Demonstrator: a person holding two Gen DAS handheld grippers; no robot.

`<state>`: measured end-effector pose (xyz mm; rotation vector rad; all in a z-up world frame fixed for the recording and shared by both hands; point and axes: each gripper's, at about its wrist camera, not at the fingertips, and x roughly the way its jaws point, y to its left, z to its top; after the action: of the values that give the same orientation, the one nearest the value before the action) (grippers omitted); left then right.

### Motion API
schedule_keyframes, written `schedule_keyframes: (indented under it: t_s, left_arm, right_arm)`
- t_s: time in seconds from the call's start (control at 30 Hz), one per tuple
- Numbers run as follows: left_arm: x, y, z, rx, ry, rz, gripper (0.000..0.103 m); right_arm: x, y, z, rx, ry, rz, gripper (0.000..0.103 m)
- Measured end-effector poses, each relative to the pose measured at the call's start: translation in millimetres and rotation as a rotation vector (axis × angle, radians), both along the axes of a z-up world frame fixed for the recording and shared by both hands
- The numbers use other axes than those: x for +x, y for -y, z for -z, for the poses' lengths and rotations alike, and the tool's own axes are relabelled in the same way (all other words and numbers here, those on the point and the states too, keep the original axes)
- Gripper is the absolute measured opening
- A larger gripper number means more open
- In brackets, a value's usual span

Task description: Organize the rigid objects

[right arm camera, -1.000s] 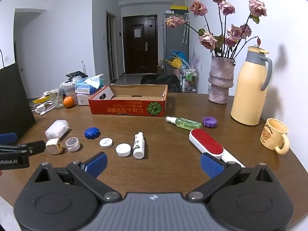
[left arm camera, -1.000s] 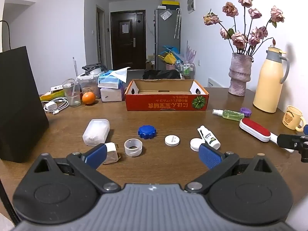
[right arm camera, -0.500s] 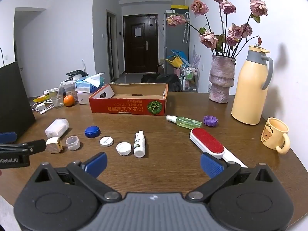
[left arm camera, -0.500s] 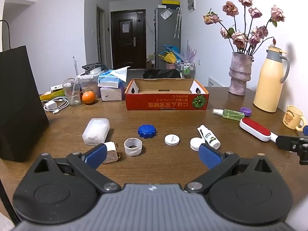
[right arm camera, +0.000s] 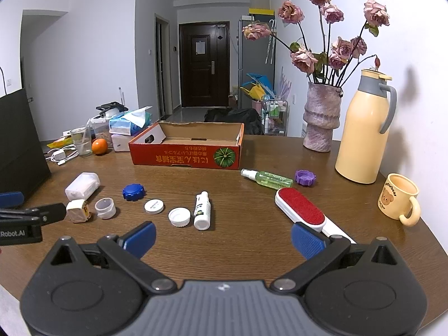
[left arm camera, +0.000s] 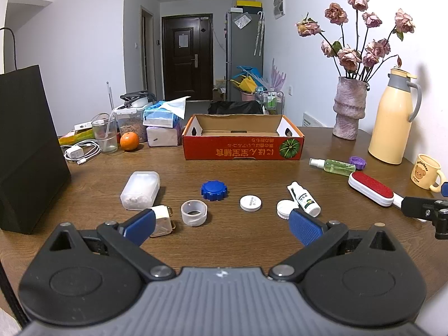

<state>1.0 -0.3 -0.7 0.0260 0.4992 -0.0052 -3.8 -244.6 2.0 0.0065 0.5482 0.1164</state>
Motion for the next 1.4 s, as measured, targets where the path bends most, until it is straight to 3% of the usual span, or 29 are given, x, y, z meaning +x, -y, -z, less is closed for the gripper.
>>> schedule_keyframes:
  t_s: [1.4]
  left_arm:
    - [-5.4, 2.4, -3.0, -0.008, 0.005, 0.002, 0.103]
  right_arm:
    - [-0.9, -2.9, -3.0, -0.006, 0.009, -0.002, 0.103]
